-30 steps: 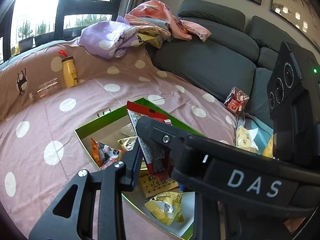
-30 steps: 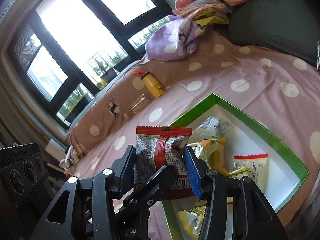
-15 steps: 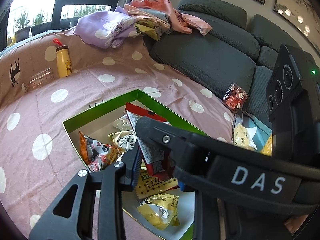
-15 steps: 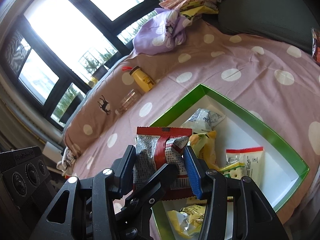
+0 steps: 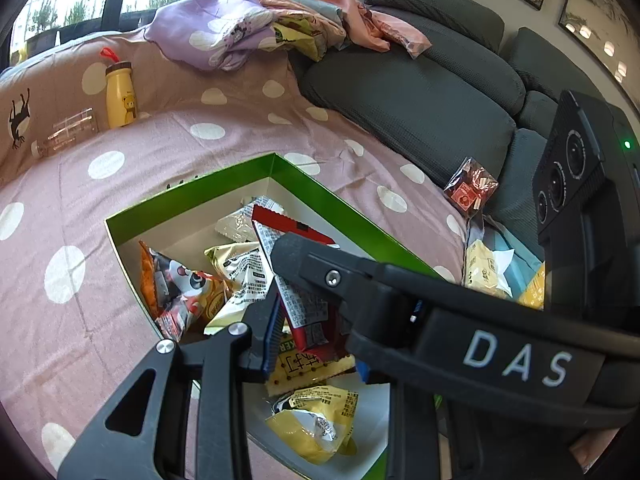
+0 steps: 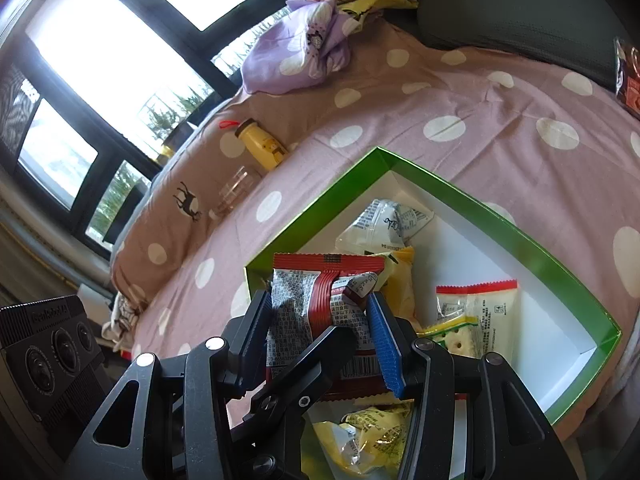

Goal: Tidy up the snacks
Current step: 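Carry the red-and-silver packet over the green box with the right gripper, then lower the red-and-silver packet into the box and open the right gripper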

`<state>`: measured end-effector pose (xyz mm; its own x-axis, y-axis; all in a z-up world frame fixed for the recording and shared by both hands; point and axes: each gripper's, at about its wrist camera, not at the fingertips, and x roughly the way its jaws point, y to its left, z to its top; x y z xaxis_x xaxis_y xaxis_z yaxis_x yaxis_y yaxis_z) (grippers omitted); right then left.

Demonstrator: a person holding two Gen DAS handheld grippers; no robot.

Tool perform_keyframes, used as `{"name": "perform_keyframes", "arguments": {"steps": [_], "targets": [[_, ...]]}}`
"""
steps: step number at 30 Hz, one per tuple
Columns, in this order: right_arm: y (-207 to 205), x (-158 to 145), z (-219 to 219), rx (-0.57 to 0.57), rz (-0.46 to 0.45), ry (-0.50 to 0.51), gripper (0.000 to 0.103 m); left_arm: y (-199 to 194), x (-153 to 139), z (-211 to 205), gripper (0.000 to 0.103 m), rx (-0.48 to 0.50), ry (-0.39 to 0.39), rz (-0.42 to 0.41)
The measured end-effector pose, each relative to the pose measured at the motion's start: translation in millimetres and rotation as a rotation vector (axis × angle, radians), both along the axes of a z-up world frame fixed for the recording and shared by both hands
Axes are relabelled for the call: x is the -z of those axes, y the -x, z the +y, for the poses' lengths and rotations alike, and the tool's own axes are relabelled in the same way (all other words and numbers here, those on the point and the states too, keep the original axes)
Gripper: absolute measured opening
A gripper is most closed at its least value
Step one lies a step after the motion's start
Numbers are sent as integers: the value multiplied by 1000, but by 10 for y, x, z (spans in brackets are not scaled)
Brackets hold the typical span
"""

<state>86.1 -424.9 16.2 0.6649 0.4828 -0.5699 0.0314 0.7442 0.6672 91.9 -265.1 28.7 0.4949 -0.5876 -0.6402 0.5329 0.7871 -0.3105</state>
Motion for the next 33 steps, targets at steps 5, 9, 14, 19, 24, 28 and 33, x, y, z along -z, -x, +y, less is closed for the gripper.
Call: {"name": "perform_keyframes", "arguments": {"steps": [5,9,14,19,24,28,33], "targets": [[-35,58,2,-3,29,3,52,-38,59,-11,27,-1,2,30],[-60,99,2,-4,48,5,52,-72,97,-11,27,0,3,50],[-76,137,1,-4,69,11,52,-96,146,-9,28,3,5,70],[-102,188,-1,-7,90,10,52,-120,187,-17,28,2,0,92],[-134,232,2,-11,111,8,52,-147,225,-19,28,1,-6,114],[-159,253,6,-15,123,10,52,-162,252,-17,28,0,-10,126],[-181,281,7,-14,136,15,52,-195,297,-24,28,-1,-7,148]]}}
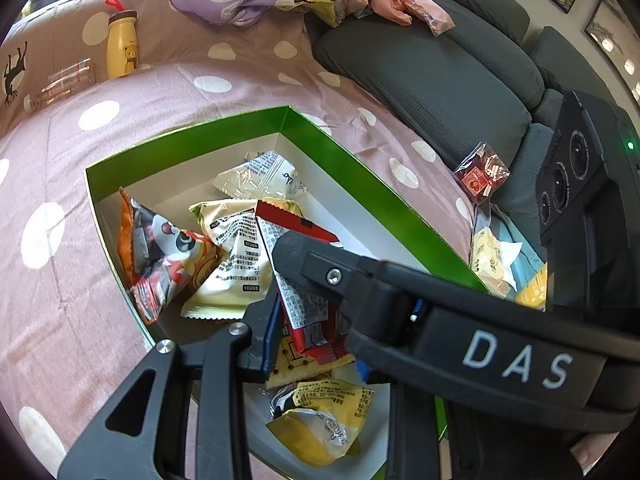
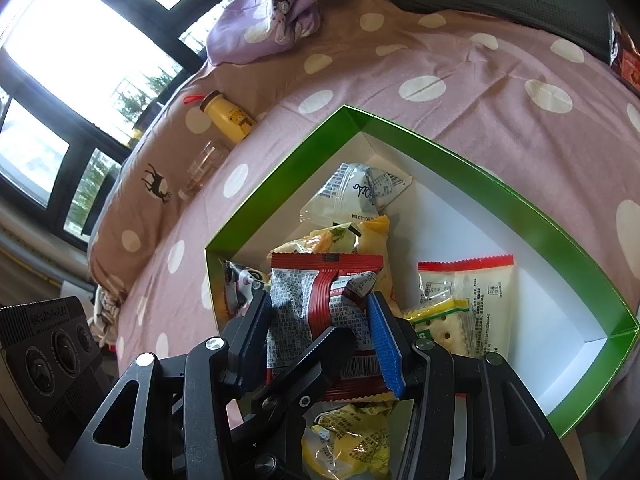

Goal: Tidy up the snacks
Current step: 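Lower the red-and-silver packet into the box and open the right gripper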

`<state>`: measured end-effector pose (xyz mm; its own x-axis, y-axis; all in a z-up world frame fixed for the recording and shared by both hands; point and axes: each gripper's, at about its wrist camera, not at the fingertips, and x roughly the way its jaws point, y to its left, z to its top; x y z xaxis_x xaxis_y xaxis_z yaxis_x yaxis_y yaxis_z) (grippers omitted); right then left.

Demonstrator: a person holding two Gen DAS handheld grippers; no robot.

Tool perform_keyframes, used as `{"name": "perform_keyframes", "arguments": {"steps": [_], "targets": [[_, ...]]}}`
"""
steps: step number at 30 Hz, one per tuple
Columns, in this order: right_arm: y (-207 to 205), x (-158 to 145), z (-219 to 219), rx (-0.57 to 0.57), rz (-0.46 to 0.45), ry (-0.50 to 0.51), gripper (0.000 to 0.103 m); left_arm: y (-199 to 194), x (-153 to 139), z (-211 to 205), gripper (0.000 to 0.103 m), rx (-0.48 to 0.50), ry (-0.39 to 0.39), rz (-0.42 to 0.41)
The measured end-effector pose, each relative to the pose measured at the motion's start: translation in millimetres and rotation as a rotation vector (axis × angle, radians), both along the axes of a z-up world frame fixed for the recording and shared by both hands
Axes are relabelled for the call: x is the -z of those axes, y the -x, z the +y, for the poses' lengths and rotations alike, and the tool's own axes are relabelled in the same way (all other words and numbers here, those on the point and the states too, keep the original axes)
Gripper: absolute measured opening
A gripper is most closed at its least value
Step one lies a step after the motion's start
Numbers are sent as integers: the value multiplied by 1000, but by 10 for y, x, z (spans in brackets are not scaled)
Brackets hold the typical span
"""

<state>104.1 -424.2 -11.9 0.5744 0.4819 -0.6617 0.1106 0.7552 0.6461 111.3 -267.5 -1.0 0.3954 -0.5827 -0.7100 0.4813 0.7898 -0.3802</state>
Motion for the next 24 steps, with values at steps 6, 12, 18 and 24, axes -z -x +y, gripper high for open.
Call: {"name": "perform_keyframes", "arguments": {"steps": [6,12,18,24], "targets": [[-13,25,-13,-1,7,-1,52,-16,30,-2,28,-1,-7,13],[-43,82,-25,-3,22,-8,52,-34,52,-36,28,-8,-39,21],[-68,118,-46,-2,34,-15,52,-48,78,-63,28,-19,-63,24],[-92,136,-55,3,45,-8,52,-65,104,-77,28,-19,-75,28]]}}
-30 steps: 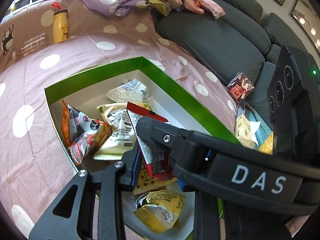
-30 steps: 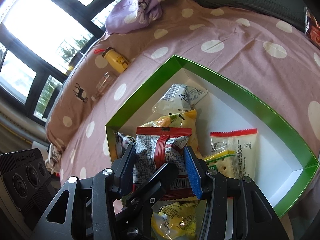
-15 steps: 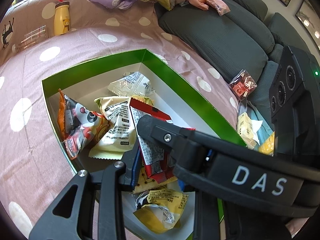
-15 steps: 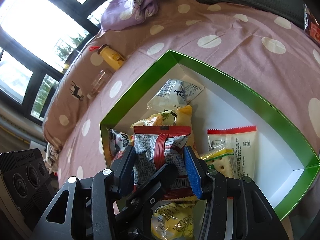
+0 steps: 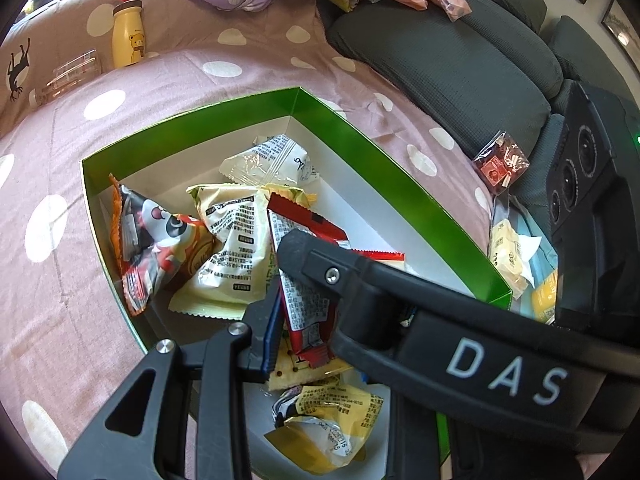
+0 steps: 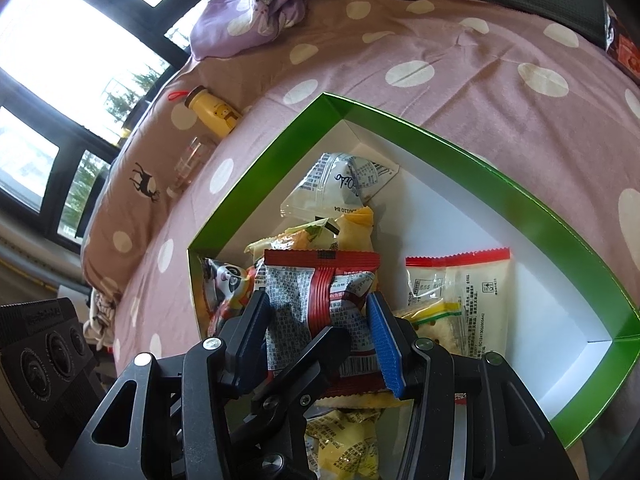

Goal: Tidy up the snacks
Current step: 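Lower the red-and-silver packet into the box and open the right gripper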

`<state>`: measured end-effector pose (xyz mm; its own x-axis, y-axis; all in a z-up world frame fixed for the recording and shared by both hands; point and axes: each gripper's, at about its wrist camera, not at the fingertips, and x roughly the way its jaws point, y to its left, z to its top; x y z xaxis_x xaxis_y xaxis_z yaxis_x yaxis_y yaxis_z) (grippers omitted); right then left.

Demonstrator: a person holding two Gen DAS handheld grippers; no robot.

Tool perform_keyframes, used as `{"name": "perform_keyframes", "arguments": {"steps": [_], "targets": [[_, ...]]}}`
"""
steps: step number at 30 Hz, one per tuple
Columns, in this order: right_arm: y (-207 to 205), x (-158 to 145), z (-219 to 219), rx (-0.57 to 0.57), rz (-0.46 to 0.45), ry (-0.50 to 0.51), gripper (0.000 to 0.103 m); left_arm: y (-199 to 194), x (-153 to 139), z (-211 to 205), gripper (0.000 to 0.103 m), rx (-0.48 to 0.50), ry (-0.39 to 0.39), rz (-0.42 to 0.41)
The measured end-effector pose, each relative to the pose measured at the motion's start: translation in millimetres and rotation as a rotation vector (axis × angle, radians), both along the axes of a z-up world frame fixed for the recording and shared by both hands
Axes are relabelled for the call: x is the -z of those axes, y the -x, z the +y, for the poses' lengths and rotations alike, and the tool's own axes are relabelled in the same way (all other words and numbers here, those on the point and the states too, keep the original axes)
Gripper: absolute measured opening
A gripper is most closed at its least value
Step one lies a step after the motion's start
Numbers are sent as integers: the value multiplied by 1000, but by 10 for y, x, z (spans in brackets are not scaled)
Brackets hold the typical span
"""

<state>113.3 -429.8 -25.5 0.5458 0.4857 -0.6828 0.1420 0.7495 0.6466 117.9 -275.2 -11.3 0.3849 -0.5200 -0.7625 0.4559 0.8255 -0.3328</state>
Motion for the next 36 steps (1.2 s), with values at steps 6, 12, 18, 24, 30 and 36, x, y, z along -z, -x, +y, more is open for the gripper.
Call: {"name": "perform_keyframes", "arguments": {"steps": [6,12,18,24,30,36], "targets": [[-5,5,-2,5,8,8,53,-1,8,-1,30,-1,-9,-3],[-18,27,-15,10,16,-1,53,-2,18,-7,30,-2,-18,-2],[-26,44,-29,12,23,-6,53,-7,33,-18,31,-4,-23,1],[-32,61,-34,14,36,-7,53,-8,40,-29,32,-3,-39,3],[-40,73,-38,15,42,-9,54,-12,41,-50,32,-5,-50,5],[-33,77,-49,18,42,-13,55,9,25,-55,34,-15,-60,0]]}}
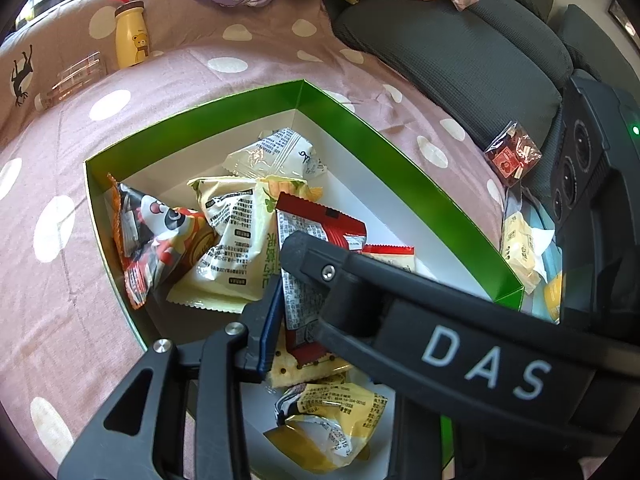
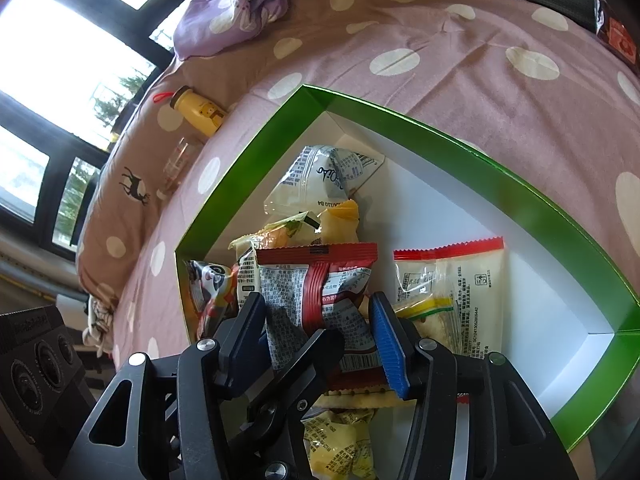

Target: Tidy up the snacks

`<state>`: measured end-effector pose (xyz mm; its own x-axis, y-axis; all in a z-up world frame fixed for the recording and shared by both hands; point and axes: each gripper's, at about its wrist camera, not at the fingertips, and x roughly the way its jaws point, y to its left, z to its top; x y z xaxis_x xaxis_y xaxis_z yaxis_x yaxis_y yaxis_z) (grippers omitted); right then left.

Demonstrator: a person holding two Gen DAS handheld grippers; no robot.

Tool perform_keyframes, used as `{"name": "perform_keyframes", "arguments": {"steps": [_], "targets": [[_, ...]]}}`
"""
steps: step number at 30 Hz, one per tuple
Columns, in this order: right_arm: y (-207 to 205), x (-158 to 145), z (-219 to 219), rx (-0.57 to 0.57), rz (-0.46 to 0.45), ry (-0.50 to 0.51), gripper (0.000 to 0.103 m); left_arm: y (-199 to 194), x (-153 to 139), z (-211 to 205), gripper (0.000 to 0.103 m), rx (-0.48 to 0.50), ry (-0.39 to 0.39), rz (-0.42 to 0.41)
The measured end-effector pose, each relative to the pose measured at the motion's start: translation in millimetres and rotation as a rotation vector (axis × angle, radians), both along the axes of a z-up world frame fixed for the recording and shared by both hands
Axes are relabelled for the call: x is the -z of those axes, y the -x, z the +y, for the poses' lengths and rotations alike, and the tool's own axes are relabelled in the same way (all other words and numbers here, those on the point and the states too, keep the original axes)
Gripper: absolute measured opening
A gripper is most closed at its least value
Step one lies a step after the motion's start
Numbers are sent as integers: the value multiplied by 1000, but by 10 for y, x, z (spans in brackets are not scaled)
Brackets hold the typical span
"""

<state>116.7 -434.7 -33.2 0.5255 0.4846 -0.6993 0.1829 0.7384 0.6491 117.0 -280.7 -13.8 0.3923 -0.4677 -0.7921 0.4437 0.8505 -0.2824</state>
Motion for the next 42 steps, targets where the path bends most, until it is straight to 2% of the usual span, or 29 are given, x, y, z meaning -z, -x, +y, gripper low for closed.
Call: {"name": "perform_keyframes", "arguments": {"steps": [5,9,18,21,23,25,30,34,42], "targets": [[24,-13,-19,9,-7,0,56,24,-23,0,40,-11,-11,-12],[32,-21,-14,4,-17,-18,63,30,-42,29,46,-31,-26,-25],[76,-106,2,8,-49,-21,71,81,-120,92,59,-64,-41,-60],[103,-140,-13,16,-64,-25,73,105,-163,111,65,-73,-47,-78],[115,-158,-20,22,-73,-31,75,111,-183,124,75,-90,-65,-89],[137,-172,-19,23,-79,-30,79,117,-200,131,77,-102,-78,-98],[171,-247,5,24,-101,-14,81,148,-255,174,81,-121,-92,-115],[198,-303,13,22,-119,-9,82,183,-311,212,90,-142,-113,-141],[308,-447,8,32,-156,30,82,302,-447,249,90,-157,-113,-190]]}}
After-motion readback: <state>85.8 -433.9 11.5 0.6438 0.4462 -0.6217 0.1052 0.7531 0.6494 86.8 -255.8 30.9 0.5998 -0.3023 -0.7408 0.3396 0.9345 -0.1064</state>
